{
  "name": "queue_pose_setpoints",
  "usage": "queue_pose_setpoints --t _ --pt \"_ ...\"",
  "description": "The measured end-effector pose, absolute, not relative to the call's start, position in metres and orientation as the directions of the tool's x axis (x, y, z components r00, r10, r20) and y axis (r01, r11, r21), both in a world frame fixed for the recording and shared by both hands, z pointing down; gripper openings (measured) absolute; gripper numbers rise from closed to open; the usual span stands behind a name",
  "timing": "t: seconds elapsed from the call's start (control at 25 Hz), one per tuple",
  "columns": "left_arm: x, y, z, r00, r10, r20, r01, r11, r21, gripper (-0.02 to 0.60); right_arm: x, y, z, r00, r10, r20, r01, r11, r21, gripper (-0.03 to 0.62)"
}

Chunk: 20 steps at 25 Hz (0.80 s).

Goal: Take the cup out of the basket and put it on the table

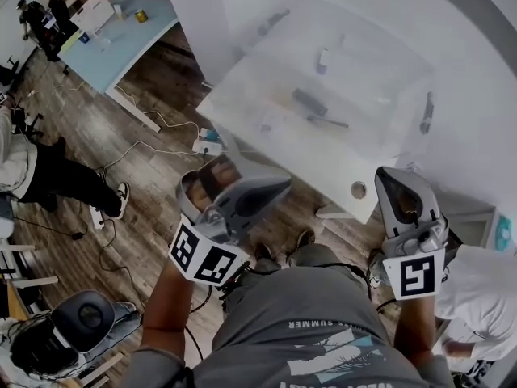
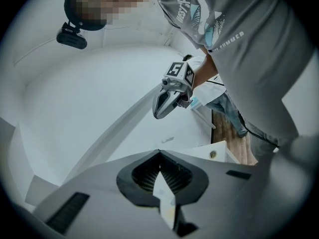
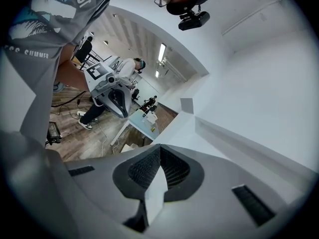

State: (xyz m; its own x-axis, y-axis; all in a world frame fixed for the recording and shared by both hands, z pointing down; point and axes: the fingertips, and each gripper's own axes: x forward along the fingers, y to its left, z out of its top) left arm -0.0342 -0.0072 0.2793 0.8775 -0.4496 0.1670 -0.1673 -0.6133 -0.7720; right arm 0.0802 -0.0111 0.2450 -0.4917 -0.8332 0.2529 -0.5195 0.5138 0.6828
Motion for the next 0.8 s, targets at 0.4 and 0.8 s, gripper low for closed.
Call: queue_pose_setpoints --t 0.4,0.8 --pt "0.008 -0.062 0.274 0.818 -0.539 0.200 -0.205 -0.599 -0.774 0.009 0.127 -0.079 0.241 -0.575 -0.789 0.218 -0.509 0.553 0.660 0.011" --pt "0.047 -0.078 0.290 0.770 -0.591 0.241 -0.238 -0.616 -0.751 0.009 0.155 -0.120 0.251 -0.652 -0.728 0.210 -0.476 0.609 0.634 0.011"
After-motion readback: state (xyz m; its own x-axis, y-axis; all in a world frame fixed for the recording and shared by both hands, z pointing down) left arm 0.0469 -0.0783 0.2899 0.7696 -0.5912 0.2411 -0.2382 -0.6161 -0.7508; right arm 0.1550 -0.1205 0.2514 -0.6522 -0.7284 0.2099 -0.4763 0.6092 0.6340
